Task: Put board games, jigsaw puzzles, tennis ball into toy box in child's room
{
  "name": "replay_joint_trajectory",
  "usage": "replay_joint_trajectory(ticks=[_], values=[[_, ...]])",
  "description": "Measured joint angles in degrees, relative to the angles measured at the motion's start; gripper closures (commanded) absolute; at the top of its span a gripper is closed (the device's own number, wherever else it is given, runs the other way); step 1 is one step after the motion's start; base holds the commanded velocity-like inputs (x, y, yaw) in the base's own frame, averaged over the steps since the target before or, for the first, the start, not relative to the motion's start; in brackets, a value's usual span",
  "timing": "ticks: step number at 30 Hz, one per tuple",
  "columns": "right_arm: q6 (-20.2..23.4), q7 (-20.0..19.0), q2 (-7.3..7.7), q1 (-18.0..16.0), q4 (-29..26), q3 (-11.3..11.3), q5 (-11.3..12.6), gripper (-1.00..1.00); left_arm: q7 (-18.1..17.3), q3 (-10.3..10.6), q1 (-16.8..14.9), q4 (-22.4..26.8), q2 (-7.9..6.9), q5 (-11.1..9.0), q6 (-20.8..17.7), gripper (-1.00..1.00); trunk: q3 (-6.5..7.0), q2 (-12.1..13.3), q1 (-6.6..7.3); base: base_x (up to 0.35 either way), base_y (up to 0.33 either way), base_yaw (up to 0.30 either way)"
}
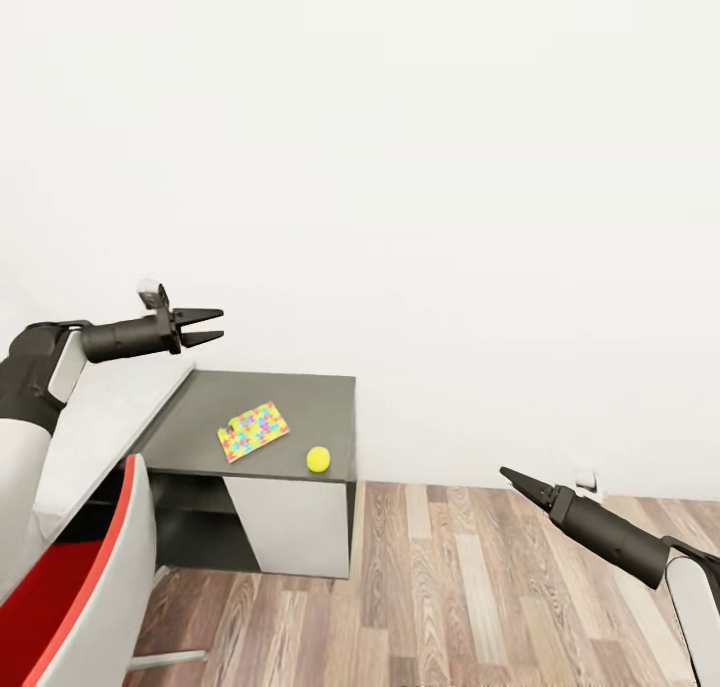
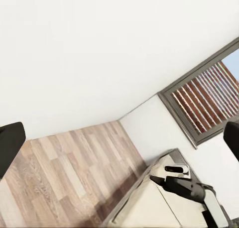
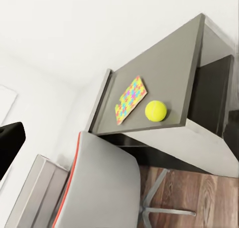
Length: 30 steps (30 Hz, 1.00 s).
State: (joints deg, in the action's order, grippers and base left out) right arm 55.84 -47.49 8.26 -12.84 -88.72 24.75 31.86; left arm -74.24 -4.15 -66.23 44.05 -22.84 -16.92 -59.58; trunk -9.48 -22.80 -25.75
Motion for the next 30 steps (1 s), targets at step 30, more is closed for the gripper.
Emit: replay_joint_trajectory(ticks=[30], values=[[0.0,0.07,-0.16,0.0,-0.06,2.32,-0.56,-1.0,2.56,0.38,-0.06,-0.11,0.34,0.14,0.35,-1.0,0.0,0.0,0.0,0.0,-0.081,-0.269]])
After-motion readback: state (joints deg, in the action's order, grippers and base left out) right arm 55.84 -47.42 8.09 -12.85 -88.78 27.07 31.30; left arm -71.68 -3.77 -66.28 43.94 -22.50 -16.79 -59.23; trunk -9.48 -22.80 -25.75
